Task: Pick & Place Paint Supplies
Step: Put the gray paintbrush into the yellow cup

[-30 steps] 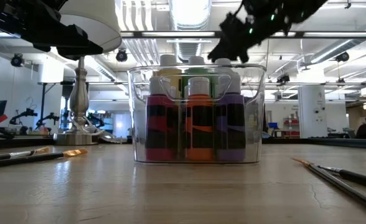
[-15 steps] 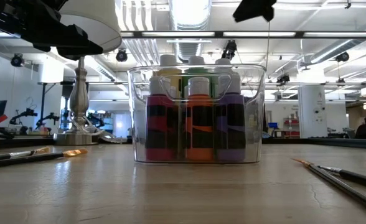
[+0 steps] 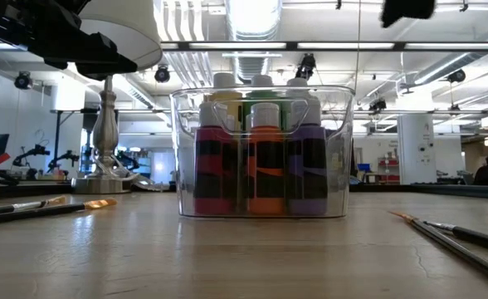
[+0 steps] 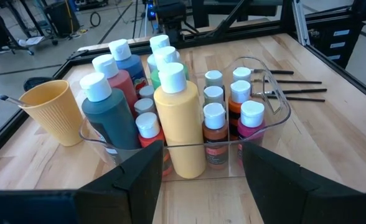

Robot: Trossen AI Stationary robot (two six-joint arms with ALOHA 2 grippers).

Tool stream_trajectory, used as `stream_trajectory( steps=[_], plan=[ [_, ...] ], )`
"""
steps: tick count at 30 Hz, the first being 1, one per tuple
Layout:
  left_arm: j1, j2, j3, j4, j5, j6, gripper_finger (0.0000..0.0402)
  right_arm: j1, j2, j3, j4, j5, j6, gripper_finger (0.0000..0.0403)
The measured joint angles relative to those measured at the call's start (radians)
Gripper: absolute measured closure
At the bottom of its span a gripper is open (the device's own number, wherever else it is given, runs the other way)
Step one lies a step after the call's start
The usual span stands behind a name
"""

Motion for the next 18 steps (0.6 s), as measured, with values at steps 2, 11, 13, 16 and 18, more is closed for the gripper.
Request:
stream_trajectory(
  steps=[2,11,13,16,18],
  plan=[
    [0.000,0.000,0.000,0.000,0.000,0.000,0.0179,0.055,0.000,-0.019,-0.025,-0.034,0.097,0.0344],
    [0.000,0.000,0.000,0.000,0.000,0.000,0.0179,0.318,0.000,-0.114,-0.018,-0.091,0.544,0.0332],
    [0.000,0.000,0.000,0.000,0.000,0.000,0.0179,0.374,0.000,-0.135,-0.017,-0.091,0.644,0.0326],
    [0.000,0.000,0.000,0.000,0.000,0.000,0.0179,0.447,0.005,-0.167,-0.011,-0.084,0.788,0.0319],
    [0.000,0.000,0.000,0.000,0.000,0.000,0.0179,0.488,0.012,-0.193,-0.004,-0.080,0.883,0.0314]
  ],
)
